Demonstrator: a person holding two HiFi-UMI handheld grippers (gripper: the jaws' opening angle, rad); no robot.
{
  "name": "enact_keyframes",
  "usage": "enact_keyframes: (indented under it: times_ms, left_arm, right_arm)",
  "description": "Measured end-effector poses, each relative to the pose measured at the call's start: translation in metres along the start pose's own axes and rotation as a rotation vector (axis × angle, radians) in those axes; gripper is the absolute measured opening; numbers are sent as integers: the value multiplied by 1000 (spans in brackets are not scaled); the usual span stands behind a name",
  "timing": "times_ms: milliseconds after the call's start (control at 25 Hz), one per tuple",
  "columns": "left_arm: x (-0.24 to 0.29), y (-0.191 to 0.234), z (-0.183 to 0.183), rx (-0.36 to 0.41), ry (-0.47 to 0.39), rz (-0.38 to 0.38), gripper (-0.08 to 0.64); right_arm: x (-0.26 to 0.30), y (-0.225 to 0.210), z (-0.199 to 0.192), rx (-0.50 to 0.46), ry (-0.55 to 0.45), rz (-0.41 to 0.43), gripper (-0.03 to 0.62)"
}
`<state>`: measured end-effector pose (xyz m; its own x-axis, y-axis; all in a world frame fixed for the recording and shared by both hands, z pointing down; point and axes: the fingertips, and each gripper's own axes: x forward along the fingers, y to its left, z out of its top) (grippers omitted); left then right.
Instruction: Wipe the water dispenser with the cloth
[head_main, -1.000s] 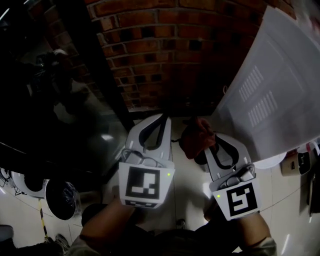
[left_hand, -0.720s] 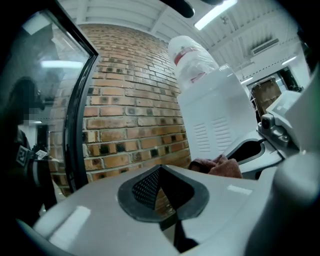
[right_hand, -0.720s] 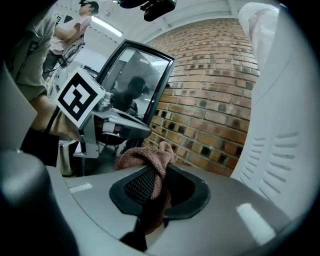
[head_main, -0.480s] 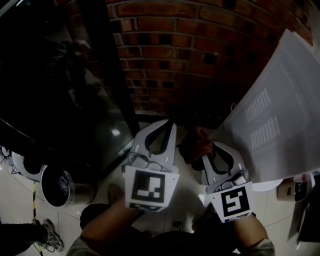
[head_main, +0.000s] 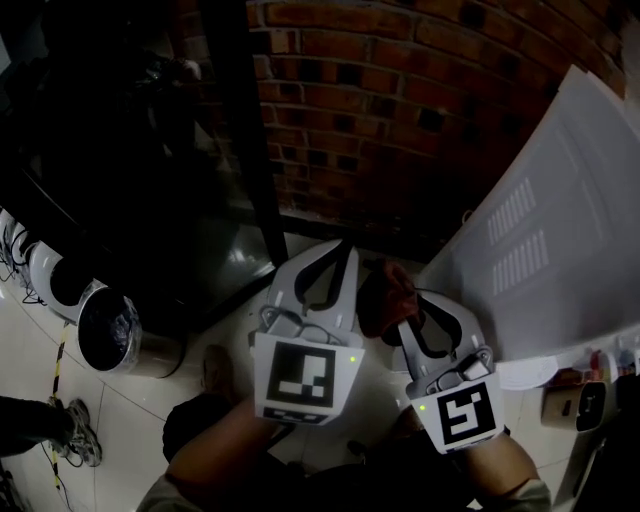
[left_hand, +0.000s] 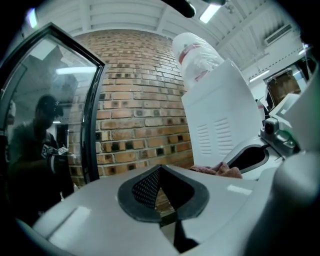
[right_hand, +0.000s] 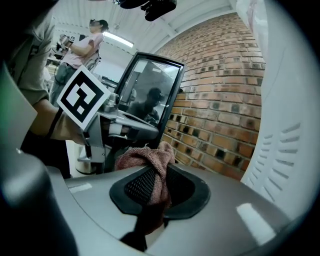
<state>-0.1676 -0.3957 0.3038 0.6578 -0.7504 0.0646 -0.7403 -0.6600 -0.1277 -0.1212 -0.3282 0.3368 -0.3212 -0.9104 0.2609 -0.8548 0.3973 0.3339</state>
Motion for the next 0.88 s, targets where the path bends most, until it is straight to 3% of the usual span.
enact_keyframes:
  times_ms: [80,240,400,600,880]
  left_arm:
    - [-4,-11,2,-8,-4,14,0]
    - [-17,-31,11,-22,-33,52,0]
    - [-34,-44,21,-19,-60,96,0]
    - [-68,-61,19,-55,-44,154,0]
    - [-108,-106,33,-71,-39,199,0]
  right_arm:
    - [-11,4,1,-36,-11,22,74]
    - [-36,7,2,-6,-42,66,74]
    - [-59,15,11,-75,-85,106,74]
    - [-94,16,30,-45,-173,106,74]
    - [-141,5,27,-29,-259,101,74]
